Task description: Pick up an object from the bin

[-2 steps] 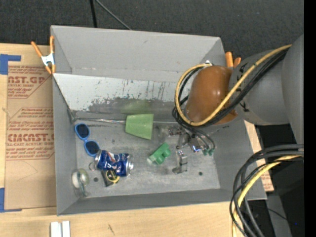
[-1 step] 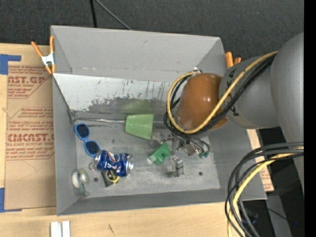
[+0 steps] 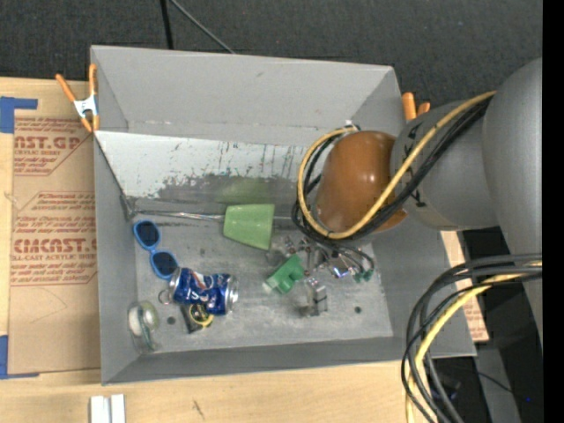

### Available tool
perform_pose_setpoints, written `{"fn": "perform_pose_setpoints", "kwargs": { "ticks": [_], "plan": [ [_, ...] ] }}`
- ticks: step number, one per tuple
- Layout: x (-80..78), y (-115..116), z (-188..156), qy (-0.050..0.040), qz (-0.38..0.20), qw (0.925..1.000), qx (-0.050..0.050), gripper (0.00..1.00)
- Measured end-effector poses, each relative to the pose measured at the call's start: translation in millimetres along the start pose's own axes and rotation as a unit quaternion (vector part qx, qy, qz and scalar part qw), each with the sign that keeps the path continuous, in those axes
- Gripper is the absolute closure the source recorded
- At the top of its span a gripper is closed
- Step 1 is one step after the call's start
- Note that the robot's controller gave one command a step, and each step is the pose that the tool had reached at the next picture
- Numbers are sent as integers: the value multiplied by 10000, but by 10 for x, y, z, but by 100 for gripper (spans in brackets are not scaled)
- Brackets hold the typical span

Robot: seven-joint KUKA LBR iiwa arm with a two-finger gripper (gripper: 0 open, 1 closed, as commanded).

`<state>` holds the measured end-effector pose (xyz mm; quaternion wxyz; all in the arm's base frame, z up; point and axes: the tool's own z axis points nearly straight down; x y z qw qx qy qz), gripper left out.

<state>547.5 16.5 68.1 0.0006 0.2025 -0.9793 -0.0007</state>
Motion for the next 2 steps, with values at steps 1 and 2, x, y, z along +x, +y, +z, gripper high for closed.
{"fn": "perform_pose_setpoints", "kwargs": {
  "ticks": [1,2],
  "plan": [
    [-9,1,-12,-11,-1,10000,1,100],
    [-34,1,-1154,-56,0,10000,28,100]
  ]
}}
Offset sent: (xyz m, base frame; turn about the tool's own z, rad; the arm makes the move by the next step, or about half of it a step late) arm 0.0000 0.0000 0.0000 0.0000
